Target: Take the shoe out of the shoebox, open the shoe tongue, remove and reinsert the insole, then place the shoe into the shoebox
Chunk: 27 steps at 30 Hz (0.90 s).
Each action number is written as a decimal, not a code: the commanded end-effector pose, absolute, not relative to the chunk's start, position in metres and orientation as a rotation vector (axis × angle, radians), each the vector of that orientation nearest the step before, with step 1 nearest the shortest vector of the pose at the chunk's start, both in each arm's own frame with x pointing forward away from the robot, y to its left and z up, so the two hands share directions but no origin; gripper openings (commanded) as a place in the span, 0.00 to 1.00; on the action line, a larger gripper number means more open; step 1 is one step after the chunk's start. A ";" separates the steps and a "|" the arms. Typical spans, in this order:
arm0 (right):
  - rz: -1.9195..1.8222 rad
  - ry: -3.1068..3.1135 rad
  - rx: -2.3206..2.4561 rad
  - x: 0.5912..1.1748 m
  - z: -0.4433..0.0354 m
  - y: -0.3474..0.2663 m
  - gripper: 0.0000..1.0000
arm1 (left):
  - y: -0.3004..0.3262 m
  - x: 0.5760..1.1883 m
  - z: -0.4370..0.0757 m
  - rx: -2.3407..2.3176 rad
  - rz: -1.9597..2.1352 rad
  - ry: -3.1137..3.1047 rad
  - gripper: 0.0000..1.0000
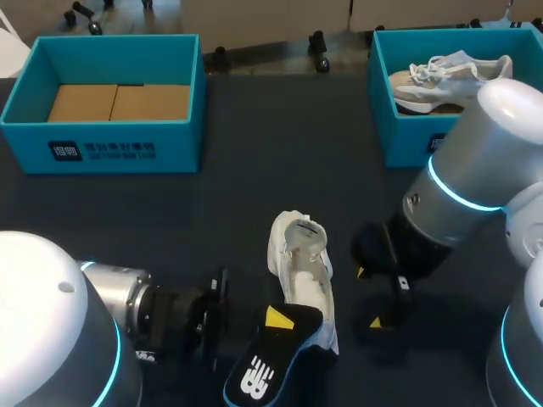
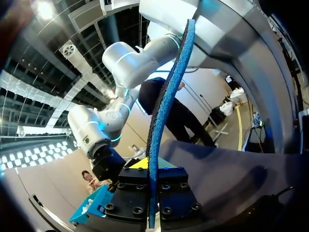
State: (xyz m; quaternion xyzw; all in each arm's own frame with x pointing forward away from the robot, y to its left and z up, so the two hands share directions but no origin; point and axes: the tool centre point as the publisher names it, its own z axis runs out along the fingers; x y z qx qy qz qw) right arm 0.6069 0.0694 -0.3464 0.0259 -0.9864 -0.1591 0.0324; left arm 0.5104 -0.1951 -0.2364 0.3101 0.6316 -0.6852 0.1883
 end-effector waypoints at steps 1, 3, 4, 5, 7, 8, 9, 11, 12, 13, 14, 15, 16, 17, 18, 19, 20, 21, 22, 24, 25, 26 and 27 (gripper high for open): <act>-0.469 -3.034 0.054 0.612 -0.357 0.079 1.00 | -0.201 0.510 -0.238 0.854 -1.945 1.786 0.00; -0.469 -3.034 0.054 0.612 -0.357 0.079 1.00 | -0.202 0.508 -0.238 0.850 -1.951 1.788 0.00; -0.469 -3.034 0.054 0.612 -0.357 0.079 1.00 | -0.203 0.507 -0.239 0.851 -1.953 1.789 0.00; -0.469 -3.034 0.054 0.612 -0.357 0.079 1.00 | -0.204 0.506 -0.239 0.855 -1.948 1.790 0.00; -0.469 -3.034 0.054 0.612 -0.357 0.079 1.00 | -0.204 0.504 -0.238 0.858 -1.955 1.791 0.00; -0.469 -3.034 0.054 0.612 -0.357 0.079 1.00 | -0.205 0.503 -0.238 0.855 -1.962 1.789 0.00; -0.469 -3.034 0.054 0.612 -0.357 0.079 1.00 | -0.205 0.501 -0.237 0.858 -1.968 1.788 0.00; -0.469 -3.034 0.054 0.612 -0.357 0.079 1.00 | -0.206 0.499 -0.238 0.861 -1.970 1.789 0.00; -0.469 -3.034 0.054 0.612 -0.357 0.079 1.00 | -0.207 0.498 -0.239 0.863 -1.972 1.792 0.00; -0.469 -3.034 0.054 0.612 -0.357 0.079 1.00 | -0.208 0.497 -0.240 0.864 -1.973 1.793 0.00; -0.469 -3.034 0.054 0.612 -0.357 0.079 1.00 | -0.209 0.498 -0.241 0.861 -1.971 1.796 0.00; -0.469 -3.034 0.054 0.612 -0.357 0.079 1.00 | -0.210 0.498 -0.242 0.860 -1.971 1.798 0.00; -0.469 -3.034 0.054 0.612 -0.357 0.079 1.00 | -0.211 0.498 -0.242 0.858 -1.971 1.800 0.00; -0.469 -3.034 0.054 0.612 -0.357 0.079 1.00 | -0.212 0.499 -0.243 0.856 -1.970 1.801 0.00; -0.469 -3.034 0.054 0.612 -0.357 0.079 1.00 | -0.212 0.499 -0.243 0.855 -1.969 1.803 0.00; -0.469 -3.034 0.054 0.612 -0.357 0.079 1.00 | -0.212 0.499 -0.244 0.854 -1.968 1.805 0.00; -0.469 -3.034 0.054 0.612 -0.357 0.079 1.00 | -0.213 0.500 -0.245 0.852 -1.966 1.809 0.00; -0.469 -3.034 0.054 0.612 -0.357 0.079 1.00 | -0.213 0.501 -0.246 0.849 -1.965 1.811 0.00; -0.469 -3.034 0.054 0.612 -0.357 0.079 1.00 | -0.213 0.502 -0.246 0.846 -1.959 1.813 0.00; -0.469 -3.034 0.054 0.612 -0.357 0.079 1.00 | -0.214 0.505 -0.248 0.833 -1.957 1.816 0.00; -0.469 -3.034 0.054 0.612 -0.357 0.079 1.00 | -0.215 0.506 -0.249 0.830 -1.953 1.817 0.00; -0.469 -3.034 0.054 0.612 -0.357 0.079 1.00 | -0.216 0.508 -0.250 0.824 -1.952 1.821 0.00; -0.469 -3.034 0.054 0.612 -0.357 0.079 1.00 | -0.217 0.509 -0.251 0.820 -1.950 1.822 0.00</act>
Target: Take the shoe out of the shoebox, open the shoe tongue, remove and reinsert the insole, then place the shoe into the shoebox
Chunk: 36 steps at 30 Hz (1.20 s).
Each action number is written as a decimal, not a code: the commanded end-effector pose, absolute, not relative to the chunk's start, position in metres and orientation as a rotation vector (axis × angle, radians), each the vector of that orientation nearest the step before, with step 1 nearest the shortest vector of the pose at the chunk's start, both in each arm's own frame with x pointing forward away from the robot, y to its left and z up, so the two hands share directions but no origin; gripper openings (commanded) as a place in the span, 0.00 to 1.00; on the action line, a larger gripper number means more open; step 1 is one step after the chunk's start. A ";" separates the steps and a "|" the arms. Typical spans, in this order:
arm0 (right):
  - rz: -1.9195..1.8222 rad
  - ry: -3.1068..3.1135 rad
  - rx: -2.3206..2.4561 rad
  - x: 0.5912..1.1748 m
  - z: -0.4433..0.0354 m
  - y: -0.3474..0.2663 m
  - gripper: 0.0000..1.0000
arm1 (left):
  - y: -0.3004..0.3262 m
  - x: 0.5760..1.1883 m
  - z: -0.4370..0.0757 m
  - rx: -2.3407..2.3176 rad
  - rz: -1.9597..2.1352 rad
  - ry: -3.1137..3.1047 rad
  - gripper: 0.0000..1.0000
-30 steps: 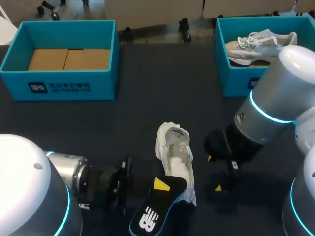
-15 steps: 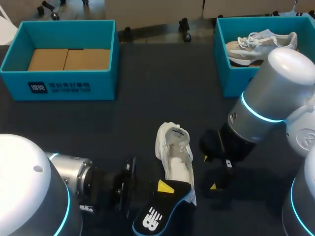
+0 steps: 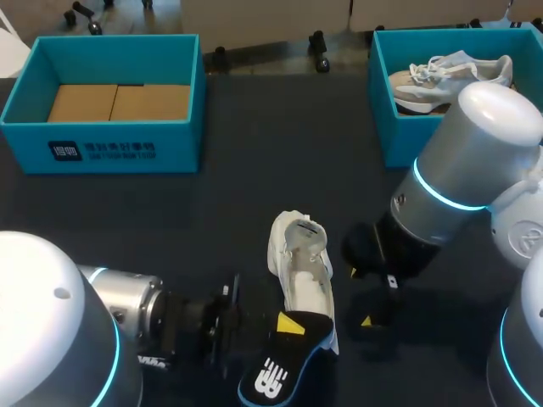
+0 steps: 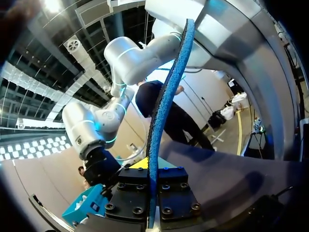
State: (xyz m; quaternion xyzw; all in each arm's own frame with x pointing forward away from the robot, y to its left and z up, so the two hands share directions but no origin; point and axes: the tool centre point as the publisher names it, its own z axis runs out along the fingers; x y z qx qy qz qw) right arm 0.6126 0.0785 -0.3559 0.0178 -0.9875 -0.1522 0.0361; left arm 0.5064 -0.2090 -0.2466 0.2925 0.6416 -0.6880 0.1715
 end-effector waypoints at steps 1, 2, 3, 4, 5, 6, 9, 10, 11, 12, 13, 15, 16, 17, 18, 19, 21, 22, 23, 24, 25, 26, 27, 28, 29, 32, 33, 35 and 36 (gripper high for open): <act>-0.469 -3.034 0.054 0.612 -0.357 0.079 1.00 | -0.218 0.510 -0.252 0.818 -1.949 1.822 0.00; -0.469 -3.034 0.054 0.612 -0.357 0.079 1.00 | -0.219 0.511 -0.252 0.815 -1.945 1.822 0.00; -0.469 -3.034 0.054 0.612 -0.357 0.079 1.00 | -0.220 0.512 -0.253 0.813 -1.942 1.822 0.00; -0.469 -3.034 0.054 0.612 -0.357 0.079 1.00 | -0.221 0.513 -0.253 0.813 -1.938 1.823 0.00; -0.469 -3.034 0.054 0.612 -0.357 0.079 1.00 | -0.222 0.513 -0.254 0.812 -1.935 1.823 0.00; -0.469 -3.034 0.054 0.612 -0.357 0.079 1.00 | -0.223 0.514 -0.255 0.812 -1.933 1.823 0.00; -0.469 -3.034 0.054 0.612 -0.357 0.079 1.00 | -0.228 0.518 -0.257 0.811 -1.927 1.822 0.00; -0.469 -3.034 0.054 0.612 -0.357 0.079 1.00 | -0.229 0.519 -0.257 0.810 -1.927 1.822 0.00; -0.469 -3.034 0.054 0.612 -0.357 0.079 1.00 | -0.230 0.520 -0.257 0.809 -1.926 1.821 0.00; -0.469 -3.034 0.054 0.612 -0.357 0.079 1.00 | -0.232 0.520 -0.258 0.807 -1.923 1.822 0.00; -0.469 -3.034 0.054 0.612 -0.357 0.079 1.00 | -0.234 0.521 -0.258 0.805 -1.921 1.824 0.00; -0.469 -3.034 0.054 0.612 -0.357 0.079 1.00 | -0.236 0.522 -0.259 0.803 -1.912 1.824 0.00; -0.469 -3.034 0.054 0.612 -0.357 0.079 1.00 | -0.237 0.523 -0.259 0.803 -1.912 1.825 0.00; -0.469 -3.034 0.054 0.612 -0.357 0.079 1.00 | -0.239 0.524 -0.260 0.801 -1.910 1.827 0.00; -0.469 -3.034 0.054 0.612 -0.357 0.079 1.00 | -0.239 0.524 -0.260 0.799 -1.910 1.828 0.00; -0.469 -3.034 0.054 0.612 -0.357 0.079 1.00 | -0.240 0.524 -0.261 0.797 -1.909 1.830 0.00; -0.469 -3.034 0.054 0.612 -0.357 0.079 1.00 | -0.242 0.525 -0.261 0.794 -1.910 1.832 0.00; -0.469 -3.034 0.054 0.612 -0.357 0.079 1.00 | -0.243 0.525 -0.261 0.794 -1.910 1.832 0.00; -0.469 -3.034 0.054 0.612 -0.357 0.079 1.00 | -0.245 0.525 -0.262 0.794 -1.902 1.832 0.00; -0.469 -3.034 0.054 0.612 -0.357 0.079 1.00 | -0.246 0.526 -0.262 0.793 -1.901 1.833 0.00; -0.469 -3.034 0.054 0.612 -0.357 0.079 1.00 | -0.248 0.527 -0.263 0.789 -1.896 1.835 0.00; -0.469 -3.034 0.054 0.612 -0.357 0.079 1.00 | -0.249 0.528 -0.264 0.788 -1.885 1.838 0.00; -0.469 -3.034 0.054 0.612 -0.357 0.079 1.00 | -0.250 0.530 -0.266 0.782 -1.874 1.842 0.00; -0.469 -3.034 0.054 0.612 -0.357 0.079 1.00 | -0.251 0.532 -0.268 0.776 -1.871 1.847 0.00; -0.469 -3.034 0.054 0.612 -0.357 0.079 1.00 | -0.252 0.534 -0.269 0.770 -1.862 1.851 0.00; -0.469 -3.034 0.054 0.612 -0.357 0.079 1.00 | -0.253 0.537 -0.274 0.759 -1.841 1.863 0.00; -0.469 -3.034 0.054 0.612 -0.357 0.079 1.00 | -0.254 0.539 -0.275 0.755 -1.842 1.867 0.00; -0.469 -3.034 0.054 0.612 -0.357 0.079 1.00 | -0.254 0.540 -0.277 0.751 -1.821 1.870 0.00; -0.469 -3.034 0.054 0.612 -0.357 0.079 1.00 | -0.254 0.540 -0.277 0.751 -1.818 1.871 0.00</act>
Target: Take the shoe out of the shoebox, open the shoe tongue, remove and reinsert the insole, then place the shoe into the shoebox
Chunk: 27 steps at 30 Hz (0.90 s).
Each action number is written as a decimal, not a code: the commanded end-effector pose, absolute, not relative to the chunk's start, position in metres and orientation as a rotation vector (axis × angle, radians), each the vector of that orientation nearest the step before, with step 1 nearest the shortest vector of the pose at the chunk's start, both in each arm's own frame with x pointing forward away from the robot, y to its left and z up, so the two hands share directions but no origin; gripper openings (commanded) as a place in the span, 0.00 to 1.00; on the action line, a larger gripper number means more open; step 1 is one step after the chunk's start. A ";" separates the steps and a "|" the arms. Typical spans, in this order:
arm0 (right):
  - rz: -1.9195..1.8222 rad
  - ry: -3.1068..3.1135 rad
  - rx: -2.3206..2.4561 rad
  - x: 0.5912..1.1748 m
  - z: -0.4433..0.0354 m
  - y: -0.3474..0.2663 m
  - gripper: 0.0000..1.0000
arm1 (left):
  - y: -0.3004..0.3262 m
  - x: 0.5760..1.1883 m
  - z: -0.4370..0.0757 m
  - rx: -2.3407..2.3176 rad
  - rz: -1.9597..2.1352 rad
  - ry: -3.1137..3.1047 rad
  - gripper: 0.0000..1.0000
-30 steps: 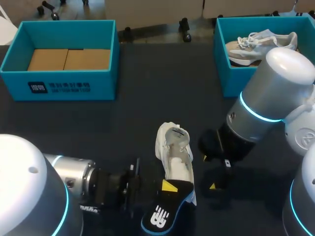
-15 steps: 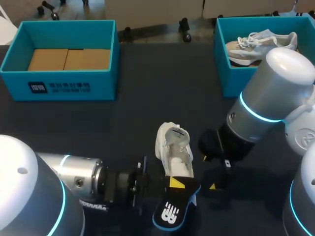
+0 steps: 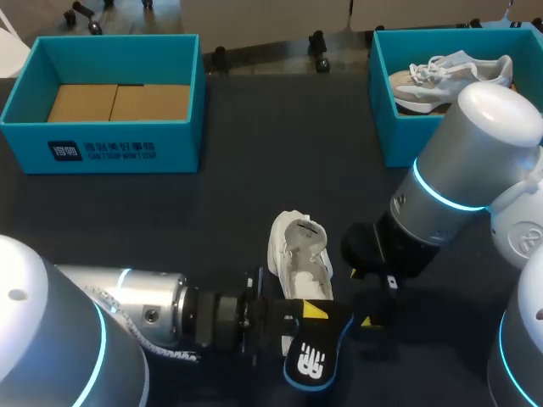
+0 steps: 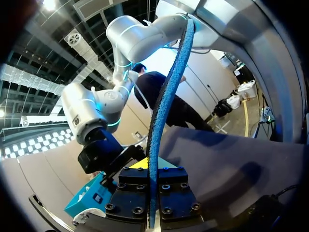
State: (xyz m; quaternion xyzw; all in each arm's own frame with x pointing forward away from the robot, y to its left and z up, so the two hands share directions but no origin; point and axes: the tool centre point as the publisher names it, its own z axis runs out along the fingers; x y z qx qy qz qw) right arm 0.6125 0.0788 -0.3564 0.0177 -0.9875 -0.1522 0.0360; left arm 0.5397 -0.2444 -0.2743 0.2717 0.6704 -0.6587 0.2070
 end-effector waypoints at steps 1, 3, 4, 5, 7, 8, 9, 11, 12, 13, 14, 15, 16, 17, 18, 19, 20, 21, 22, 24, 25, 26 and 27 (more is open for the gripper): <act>-0.469 -3.034 0.054 0.612 -0.357 0.079 1.00 | -0.254 0.542 -0.278 0.750 -1.813 1.871 0.00; -0.469 -3.034 0.054 0.612 -0.357 0.079 1.00 | -0.254 0.544 -0.280 0.749 -1.795 1.875 0.00; -0.469 -3.034 0.054 0.612 -0.357 0.079 1.00 | -0.253 0.545 -0.281 0.746 -1.790 1.876 0.00; -0.469 -3.034 0.054 0.612 -0.357 0.079 1.00 | -0.253 0.546 -0.282 0.741 -1.783 1.879 0.00; -0.469 -3.034 0.054 0.612 -0.357 0.079 1.00 | -0.252 0.548 -0.284 0.738 -1.774 1.881 0.00; -0.469 -3.034 0.054 0.612 -0.357 0.079 1.00 | -0.252 0.549 -0.284 0.734 -1.770 1.884 0.00; -0.469 -3.034 0.054 0.612 -0.357 0.079 1.00 | -0.251 0.550 -0.285 0.731 -1.764 1.885 0.00; -0.469 -3.034 0.054 0.612 -0.357 0.079 1.00 | -0.250 0.552 -0.287 0.724 -1.757 1.889 0.00; -0.469 -3.034 0.054 0.612 -0.357 0.079 1.00 | -0.250 0.553 -0.288 0.720 -1.752 1.891 0.00; -0.469 -3.034 0.054 0.612 -0.357 0.079 1.00 | -0.250 0.554 -0.288 0.719 -1.751 1.891 0.00; -0.469 -3.034 0.054 0.612 -0.357 0.079 1.00 | -0.249 0.555 -0.288 0.716 -1.750 1.893 0.00; -0.469 -3.034 0.054 0.612 -0.357 0.079 1.00 | -0.248 0.555 -0.288 0.714 -1.749 1.893 0.00; -0.469 -3.034 0.054 0.612 -0.357 0.079 1.00 | -0.248 0.556 -0.288 0.712 -1.747 1.894 0.00; -0.469 -3.034 0.054 0.612 -0.357 0.079 1.00 | -0.248 0.556 -0.289 0.711 -1.746 1.894 0.00; -0.469 -3.034 0.054 0.612 -0.357 0.079 1.00 | -0.248 0.556 -0.289 0.710 -1.744 1.895 0.00; -0.469 -3.034 0.054 0.612 -0.357 0.079 1.00 | -0.248 0.556 -0.289 0.710 -1.741 1.895 0.00; -0.469 -3.034 0.054 0.612 -0.357 0.079 1.00 | -0.248 0.557 -0.289 0.711 -1.739 1.896 0.00; -0.469 -3.034 0.054 0.612 -0.357 0.079 1.00 | -0.248 0.557 -0.289 0.711 -1.737 1.897 0.00; -0.469 -3.034 0.054 0.612 -0.357 0.079 1.00 | -0.248 0.557 -0.289 0.710 -1.735 1.899 0.00; -0.469 -3.034 0.054 0.612 -0.357 0.079 1.00 | -0.248 0.557 -0.290 0.709 -1.731 1.902 0.00; -0.469 -3.034 0.054 0.612 -0.357 0.079 1.00 | -0.248 0.557 -0.290 0.709 -1.731 1.903 0.00; -0.469 -3.034 0.054 0.612 -0.357 0.079 1.00 | -0.248 0.557 -0.289 0.709 -1.731 1.903 0.00; -0.469 -3.034 0.054 0.612 -0.357 0.079 1.00 | -0.247 0.556 -0.287 0.709 -1.736 1.902 0.00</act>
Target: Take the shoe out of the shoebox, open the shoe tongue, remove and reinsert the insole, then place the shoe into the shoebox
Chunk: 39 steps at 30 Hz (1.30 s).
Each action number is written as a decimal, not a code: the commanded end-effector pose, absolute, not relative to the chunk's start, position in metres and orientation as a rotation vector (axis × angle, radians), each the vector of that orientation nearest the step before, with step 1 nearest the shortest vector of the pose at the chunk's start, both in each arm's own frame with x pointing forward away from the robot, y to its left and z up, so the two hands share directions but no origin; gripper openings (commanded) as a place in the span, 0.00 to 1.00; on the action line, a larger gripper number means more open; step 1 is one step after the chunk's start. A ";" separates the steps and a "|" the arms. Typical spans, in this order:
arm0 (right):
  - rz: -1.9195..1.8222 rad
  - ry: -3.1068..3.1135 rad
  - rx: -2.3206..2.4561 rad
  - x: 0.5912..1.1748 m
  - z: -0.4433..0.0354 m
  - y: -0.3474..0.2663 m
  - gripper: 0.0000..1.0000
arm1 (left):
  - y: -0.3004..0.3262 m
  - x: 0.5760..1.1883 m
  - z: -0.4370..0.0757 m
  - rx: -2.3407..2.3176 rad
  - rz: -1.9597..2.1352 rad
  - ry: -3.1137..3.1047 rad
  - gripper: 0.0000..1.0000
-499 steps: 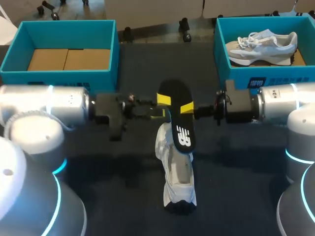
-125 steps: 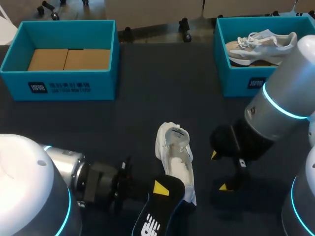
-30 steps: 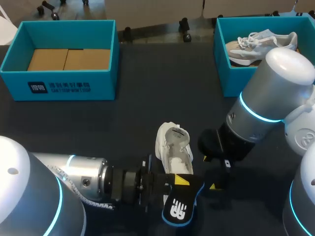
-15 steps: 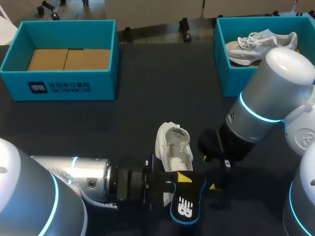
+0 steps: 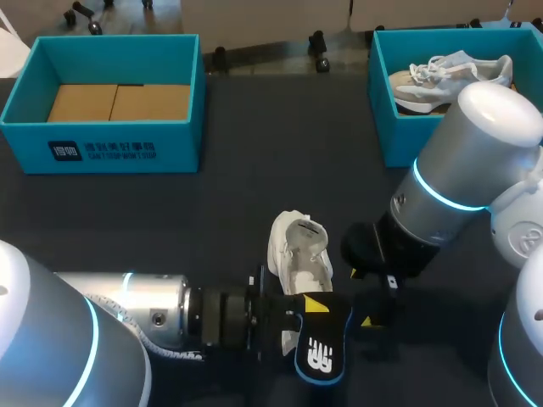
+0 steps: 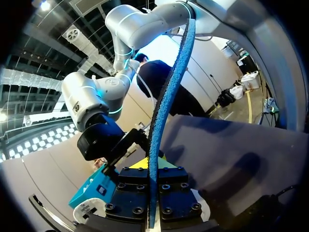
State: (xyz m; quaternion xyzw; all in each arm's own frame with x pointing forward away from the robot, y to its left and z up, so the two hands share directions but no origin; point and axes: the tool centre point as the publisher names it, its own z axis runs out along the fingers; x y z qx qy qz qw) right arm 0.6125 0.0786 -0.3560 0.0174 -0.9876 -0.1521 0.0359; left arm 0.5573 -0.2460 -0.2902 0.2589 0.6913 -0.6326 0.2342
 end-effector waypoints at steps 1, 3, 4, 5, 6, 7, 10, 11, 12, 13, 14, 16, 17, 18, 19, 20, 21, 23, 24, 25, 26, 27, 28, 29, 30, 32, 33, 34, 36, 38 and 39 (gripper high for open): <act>-0.469 -3.034 0.054 0.612 -0.357 0.079 1.00 | -0.246 0.555 -0.285 0.708 -1.745 1.900 0.00; -0.469 -3.034 0.054 0.612 -0.357 0.079 1.00 | -0.245 0.552 -0.281 0.711 -1.755 1.895 0.00; -0.469 -3.034 0.054 0.612 -0.357 0.079 1.00 | -0.244 0.551 -0.279 0.714 -1.764 1.892 0.00; -0.469 -3.034 0.054 0.612 -0.357 0.079 1.00 | -0.243 0.549 -0.277 0.716 -1.772 1.890 0.00; -0.469 -3.034 0.054 0.612 -0.357 0.079 1.00 | -0.242 0.547 -0.275 0.720 -1.774 1.887 0.00; -0.469 -3.034 0.054 0.612 -0.357 0.079 1.00 | -0.240 0.546 -0.273 0.725 -1.778 1.883 0.00; -0.469 -3.034 0.054 0.612 -0.357 0.079 1.00 | -0.237 0.542 -0.269 0.737 -1.790 1.869 0.00; -0.469 -3.034 0.054 0.612 -0.357 0.079 1.00 | -0.236 0.541 -0.268 0.740 -1.789 1.867 0.00; -0.469 -3.034 0.054 0.612 -0.357 0.079 1.00 | -0.235 0.540 -0.266 0.742 -1.789 1.866 0.00; -0.469 -3.034 0.054 0.612 -0.357 0.079 1.00 | -0.234 0.540 -0.265 0.750 -1.786 1.860 0.00; -0.469 -3.034 0.054 0.612 -0.357 0.079 1.00 | -0.233 0.540 -0.264 0.751 -1.785 1.859 0.00; -0.469 -3.034 0.054 0.612 -0.357 0.079 1.00 | -0.230 0.539 -0.262 0.753 -1.785 1.857 0.00; -0.469 -3.034 0.054 0.612 -0.357 0.079 1.00 | -0.229 0.539 -0.261 0.753 -1.785 1.856 0.00; -0.469 -3.034 0.054 0.612 -0.357 0.079 1.00 | -0.228 0.539 -0.261 0.753 -1.783 1.855 0.00; -0.469 -3.034 0.054 0.612 -0.357 0.079 1.00 | -0.226 0.540 -0.260 0.752 -1.783 1.855 0.00; -0.469 -3.034 0.054 0.612 -0.357 0.079 1.00 | -0.225 0.540 -0.260 0.751 -1.783 1.855 0.00; -0.469 -3.034 0.054 0.612 -0.357 0.079 1.00 | -0.224 0.540 -0.259 0.749 -1.784 1.858 0.00; -0.469 -3.034 0.054 0.612 -0.357 0.079 1.00 | -0.221 0.540 -0.260 0.748 -1.784 1.863 0.00; -0.469 -3.034 0.054 0.612 -0.357 0.079 1.00 | -0.219 0.540 -0.260 0.752 -1.800 1.866 0.00; -0.469 -3.034 0.054 0.612 -0.357 0.079 1.00 | -0.217 0.541 -0.261 0.767 -1.812 1.860 0.00; -0.469 -3.034 0.054 0.612 -0.357 0.079 1.00 | -0.217 0.541 -0.262 0.773 -1.810 1.861 0.00; -0.469 -3.034 0.054 0.612 -0.357 0.079 1.00 | -0.216 0.541 -0.264 0.780 -1.823 1.865 0.00; -0.469 -3.034 0.054 0.612 -0.357 0.079 1.00 | -0.216 0.542 -0.266 0.781 -1.822 1.864 0.00; -0.469 -3.034 0.054 0.612 -0.357 0.079 1.00 | -0.216 0.543 -0.267 0.784 -1.820 1.865 0.00; -0.469 -3.034 0.054 0.612 -0.357 0.079 1.00 | -0.217 0.544 -0.269 0.786 -1.819 1.868 0.00; -0.469 -3.034 0.054 0.612 -0.357 0.079 1.00 | -0.218 0.545 -0.271 0.786 -1.815 1.872 0.00; -0.469 -3.034 0.054 0.612 -0.357 0.079 1.00 | -0.218 0.545 -0.271 0.788 -1.817 1.874 0.00; -0.469 -3.034 0.054 0.612 -0.357 0.079 1.00 | -0.219 0.545 -0.271 0.792 -1.815 1.873 0.00; -0.469 -3.034 0.054 0.612 -0.357 0.079 1.00 | -0.220 0.544 -0.271 0.794 -1.815 1.872 0.00; -0.469 -3.034 0.054 0.612 -0.357 0.079 1.00 | -0.222 0.544 -0.270 0.796 -1.816 1.869 0.00; -0.469 -3.034 0.054 0.612 -0.357 0.079 1.00 | -0.223 0.544 -0.270 0.797 -1.821 1.867 0.00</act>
